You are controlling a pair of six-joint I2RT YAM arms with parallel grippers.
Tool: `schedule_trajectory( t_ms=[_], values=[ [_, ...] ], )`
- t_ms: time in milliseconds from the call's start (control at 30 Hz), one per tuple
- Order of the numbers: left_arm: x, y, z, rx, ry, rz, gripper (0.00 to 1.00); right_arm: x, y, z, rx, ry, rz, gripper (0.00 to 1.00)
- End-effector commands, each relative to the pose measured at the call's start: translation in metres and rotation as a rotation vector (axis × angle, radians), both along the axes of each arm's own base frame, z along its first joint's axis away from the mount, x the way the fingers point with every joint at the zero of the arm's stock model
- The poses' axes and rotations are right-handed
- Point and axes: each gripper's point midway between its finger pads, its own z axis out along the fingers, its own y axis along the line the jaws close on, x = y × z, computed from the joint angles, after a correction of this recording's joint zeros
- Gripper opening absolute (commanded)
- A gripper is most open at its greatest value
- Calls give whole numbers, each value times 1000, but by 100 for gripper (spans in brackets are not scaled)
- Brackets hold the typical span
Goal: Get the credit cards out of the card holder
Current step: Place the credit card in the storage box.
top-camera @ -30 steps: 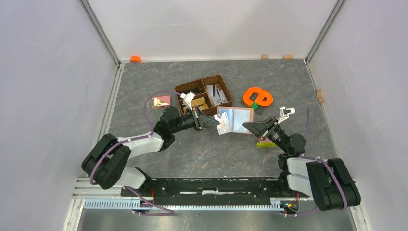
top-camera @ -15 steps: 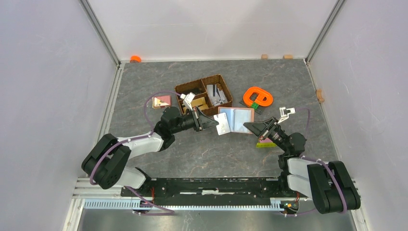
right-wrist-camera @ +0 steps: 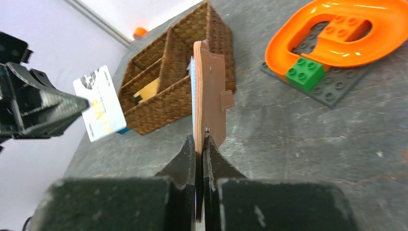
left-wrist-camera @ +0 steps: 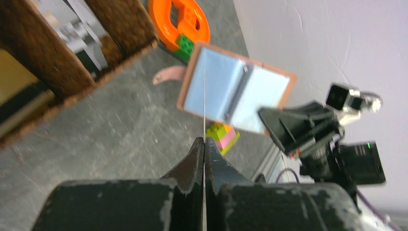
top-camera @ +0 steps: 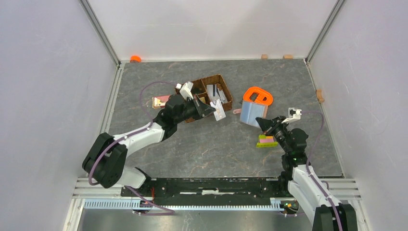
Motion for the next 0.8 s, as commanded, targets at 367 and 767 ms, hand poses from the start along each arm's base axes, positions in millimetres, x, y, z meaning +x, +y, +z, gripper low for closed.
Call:
schedule_trajectory(
  t_ms=[367, 767],
  values=[
    [135, 1, -20, 234, 132, 242, 2, 7, -8, 7, -53, -24, -41, 0],
    [178, 8, -64, 211, 298, 244, 5, 9, -17, 8, -81, -24, -86, 0]
  ],
)
